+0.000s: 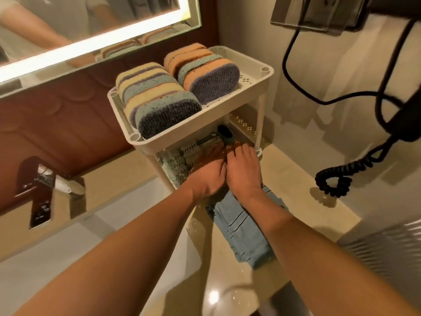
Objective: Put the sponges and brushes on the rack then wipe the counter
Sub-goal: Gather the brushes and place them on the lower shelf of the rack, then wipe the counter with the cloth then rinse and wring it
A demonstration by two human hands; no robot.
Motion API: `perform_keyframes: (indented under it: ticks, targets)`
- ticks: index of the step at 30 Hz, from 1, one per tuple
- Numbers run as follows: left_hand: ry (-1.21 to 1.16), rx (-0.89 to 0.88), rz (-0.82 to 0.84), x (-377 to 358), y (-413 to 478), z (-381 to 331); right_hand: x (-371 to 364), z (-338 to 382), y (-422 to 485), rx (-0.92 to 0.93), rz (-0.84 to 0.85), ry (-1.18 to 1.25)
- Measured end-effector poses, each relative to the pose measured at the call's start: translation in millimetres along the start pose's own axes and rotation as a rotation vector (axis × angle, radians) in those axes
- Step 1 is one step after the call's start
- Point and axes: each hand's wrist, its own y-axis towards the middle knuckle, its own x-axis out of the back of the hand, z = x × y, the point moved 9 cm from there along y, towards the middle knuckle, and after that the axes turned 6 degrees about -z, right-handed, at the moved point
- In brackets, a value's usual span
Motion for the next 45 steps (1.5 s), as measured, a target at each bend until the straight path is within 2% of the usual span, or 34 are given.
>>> perform_keyframes:
  ticks: [4, 6, 12, 17, 20, 24, 28, 31, 36, 40, 42, 45]
  targets:
    - [0.243, -0.194, -0.123, -10, -46, -22, 6, -1, -48, 0.056, -0.045, 0.061]
    - [0.269, -0.183, -0.130, -21, -62, -24, 2, -4, -69, 0.052, -0.040, 0.094]
    - [0.083, -0.149, -0.048, -62, -114, -44, -24, -12, -131, 0.130, 0.153, 0.246]
    - [-0.152, -0.075, -0.040, -57, -141, -43, -23, -11, -153, 0.183, 0.179, 0.344]
    - [-0.237, -0.145, -0.051, -45, -155, -49, -17, -13, -164, 0.180, 0.083, 0.378]
    - [-0.073, -0.140, -0.125, -40, -169, -56, -5, -7, -174, 0.213, -0.038, 0.417]
    - [0.041, -0.119, -0.150, -34, -181, -59, 0, 0, -187, 0.252, -0.051, 0.395]
    - [0.154, -0.126, -0.097, -32, -193, -52, 13, 12, -198, 0.330, -0.102, 0.407]
    - [0.178, -0.045, -0.023, -29, -221, -39, 32, 22, -206, 0.300, -0.160, 0.413]
    - [0.184, -0.090, -0.094, -25, -252, -40, 40, 32, -199, 0.271, -0.088, 0.447]
    - [0.203, -0.086, -0.110, -26, -263, -37, 38, 33, -203, 0.316, -0.068, 0.430]
    - [0.204, -0.022, -0.100, -27, -266, -34, 11, 40, -224, 0.423, 0.155, 0.315]
